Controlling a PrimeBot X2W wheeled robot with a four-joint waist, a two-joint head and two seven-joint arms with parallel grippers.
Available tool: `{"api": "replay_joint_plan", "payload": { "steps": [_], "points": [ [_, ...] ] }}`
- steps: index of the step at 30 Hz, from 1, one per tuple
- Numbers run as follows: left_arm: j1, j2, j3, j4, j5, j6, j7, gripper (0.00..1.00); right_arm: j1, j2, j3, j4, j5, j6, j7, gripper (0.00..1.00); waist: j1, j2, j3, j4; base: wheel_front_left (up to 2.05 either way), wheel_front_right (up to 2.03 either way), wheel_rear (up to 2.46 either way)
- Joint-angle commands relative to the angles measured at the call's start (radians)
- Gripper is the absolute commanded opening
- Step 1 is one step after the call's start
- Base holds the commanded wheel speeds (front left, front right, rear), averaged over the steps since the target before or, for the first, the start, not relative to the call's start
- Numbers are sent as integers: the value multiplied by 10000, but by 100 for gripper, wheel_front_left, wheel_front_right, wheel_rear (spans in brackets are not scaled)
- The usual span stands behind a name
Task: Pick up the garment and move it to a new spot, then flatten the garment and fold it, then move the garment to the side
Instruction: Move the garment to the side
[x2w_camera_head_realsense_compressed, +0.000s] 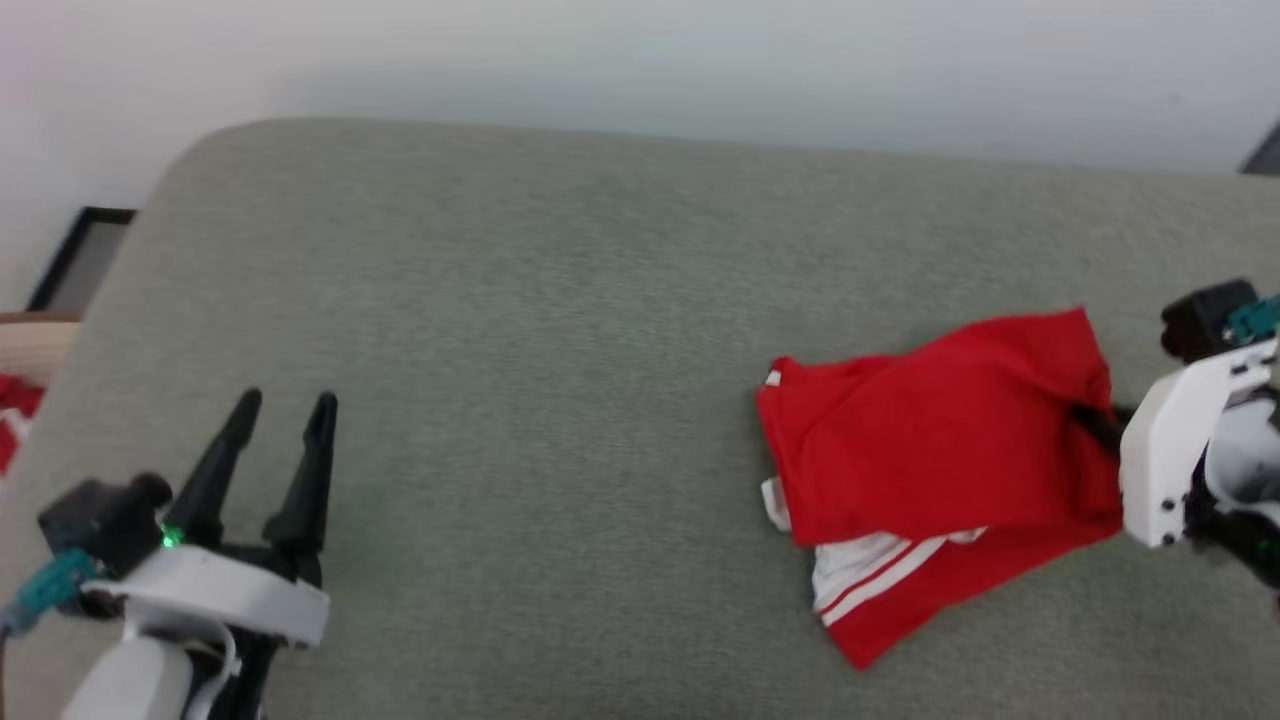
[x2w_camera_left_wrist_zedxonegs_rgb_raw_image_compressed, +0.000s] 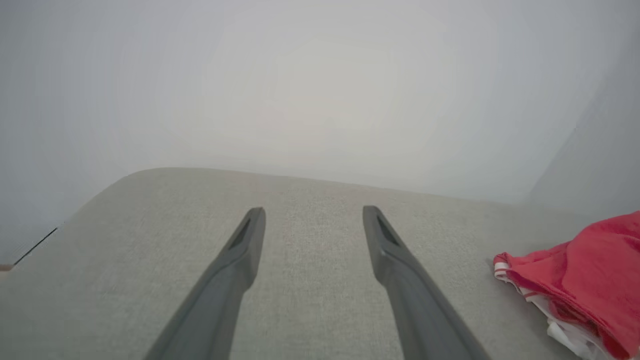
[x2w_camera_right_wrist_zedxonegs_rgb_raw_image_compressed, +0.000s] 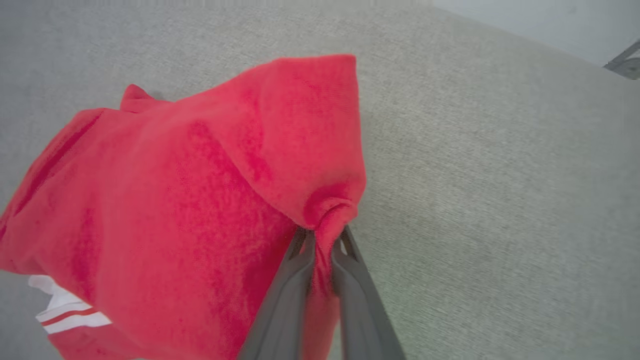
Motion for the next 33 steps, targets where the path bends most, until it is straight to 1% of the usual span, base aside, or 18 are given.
{"api": "replay_joint_plan", "payload": {
  "steps": [1,5,9,15,20,28,29,33],
  "points": [
    [-268,81,-63,-58,-39,-35,-3,100,-237,-155,66,-103,-33,-16,-66,0,0,0,690,-899,0,0,0],
    [-863,334,-341,-137,-85,-34,-4,100,-749,-531,170,-239,-72,-16,-357,0,0,0,1225,-1580,0,0,0],
    [-1463,601,-644,-161,-119,-35,-4,100,-1284,-1035,323,-65,-115,-18,-857,0,0,0,1758,-2138,0,0,0],
    [-2315,998,-1145,-191,-204,-35,-5,100,-2076,-1891,663,494,-230,-16,-1731,0,0,0,2493,-2676,0,0,0],
    [-2859,1313,-1442,-207,-291,-35,-4,100,-2689,-2445,881,1069,-534,-18,-2429,0,0,0,2999,-2974,0,0,0],
    [-3437,1626,-1804,-289,-431,-36,-4,100,-3671,-3372,1287,2253,-1554,-18,-3394,0,0,0,3637,-3146,0,0,0],
    [-3437,1626,-1804,-289,-431,-36,-4,100,-3671,-3372,1287,2253,-1554,-18,-3394,0,0,0,3637,-3146,0,0,0],
    [-3598,1791,-1903,-326,-484,-36,-4,100,-4135,-3657,1455,2799,-2198,-18,-3789,0,0,0,3892,-3169,0,0,0]
  ]
}}
